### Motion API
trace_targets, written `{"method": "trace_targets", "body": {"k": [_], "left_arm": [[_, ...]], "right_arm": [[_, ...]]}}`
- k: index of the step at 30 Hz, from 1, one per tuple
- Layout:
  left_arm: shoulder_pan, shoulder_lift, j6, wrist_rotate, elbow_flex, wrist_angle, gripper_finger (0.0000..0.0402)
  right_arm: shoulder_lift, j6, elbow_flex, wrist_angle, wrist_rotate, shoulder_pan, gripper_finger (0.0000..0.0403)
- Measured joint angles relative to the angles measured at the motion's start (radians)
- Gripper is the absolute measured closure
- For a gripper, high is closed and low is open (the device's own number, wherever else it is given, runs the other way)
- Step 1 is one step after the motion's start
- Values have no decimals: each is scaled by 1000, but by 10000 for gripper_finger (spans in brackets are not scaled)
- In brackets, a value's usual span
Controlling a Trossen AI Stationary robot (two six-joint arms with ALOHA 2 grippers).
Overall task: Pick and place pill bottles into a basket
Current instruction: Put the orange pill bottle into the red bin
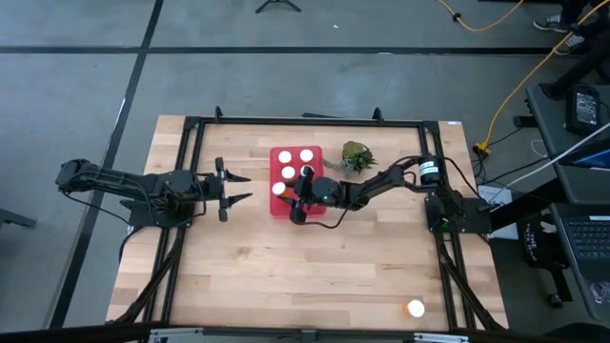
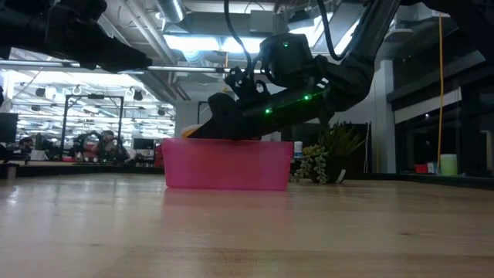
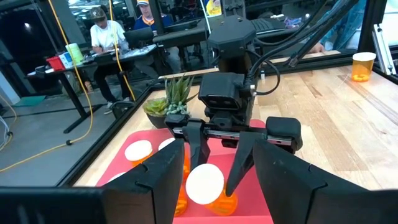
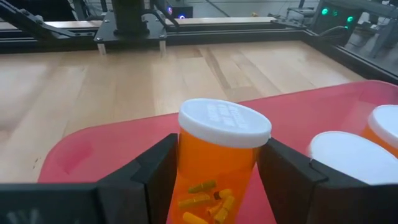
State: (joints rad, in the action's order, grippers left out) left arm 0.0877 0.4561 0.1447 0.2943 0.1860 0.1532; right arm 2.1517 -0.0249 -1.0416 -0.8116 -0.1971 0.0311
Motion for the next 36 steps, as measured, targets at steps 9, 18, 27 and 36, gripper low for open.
{"method": "trace_targets", "body": {"k": [9,18,27,36], "left_arm": [[0,0,0,0,0,0,213],[0,0,0,0,0,0,213],[0,0,0,0,0,0,213],[0,0,9,0,0,0,213]], "right_arm": [[0,-37,1,3,13,0,198],[0,-41,-5,13,14,0,198],[2,-45,-85,176,43,0,198],[2,-25,-107,214,70,0,186]]}}
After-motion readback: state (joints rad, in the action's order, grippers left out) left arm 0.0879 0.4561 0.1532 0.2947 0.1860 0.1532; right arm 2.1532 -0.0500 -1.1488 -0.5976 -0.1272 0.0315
